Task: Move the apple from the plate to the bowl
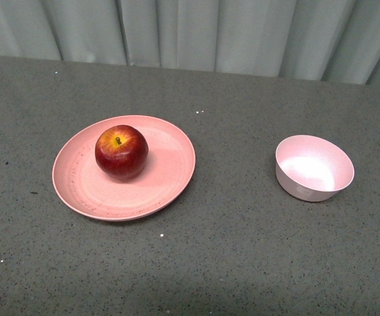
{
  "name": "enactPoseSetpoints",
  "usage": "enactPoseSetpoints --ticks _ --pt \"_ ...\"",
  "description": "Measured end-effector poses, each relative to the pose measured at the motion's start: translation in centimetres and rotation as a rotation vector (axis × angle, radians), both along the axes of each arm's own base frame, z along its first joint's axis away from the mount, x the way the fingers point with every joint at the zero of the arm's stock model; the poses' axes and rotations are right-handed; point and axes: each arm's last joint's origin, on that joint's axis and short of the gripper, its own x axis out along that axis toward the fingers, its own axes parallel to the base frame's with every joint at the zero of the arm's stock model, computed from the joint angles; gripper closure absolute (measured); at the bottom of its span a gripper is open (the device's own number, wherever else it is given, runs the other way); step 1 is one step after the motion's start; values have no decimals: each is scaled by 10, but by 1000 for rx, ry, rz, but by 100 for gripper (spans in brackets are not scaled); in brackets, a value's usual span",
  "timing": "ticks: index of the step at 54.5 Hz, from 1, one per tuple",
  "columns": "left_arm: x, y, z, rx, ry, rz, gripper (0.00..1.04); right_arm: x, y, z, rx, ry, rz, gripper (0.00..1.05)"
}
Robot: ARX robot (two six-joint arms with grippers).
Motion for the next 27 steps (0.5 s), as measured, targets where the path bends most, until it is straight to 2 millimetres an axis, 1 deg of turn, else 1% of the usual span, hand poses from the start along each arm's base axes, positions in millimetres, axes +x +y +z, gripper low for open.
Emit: enactPoseSetpoints --ticks 27 --pt "0 0 0 0 0 0 7 0 0 0 0 0 0 9"
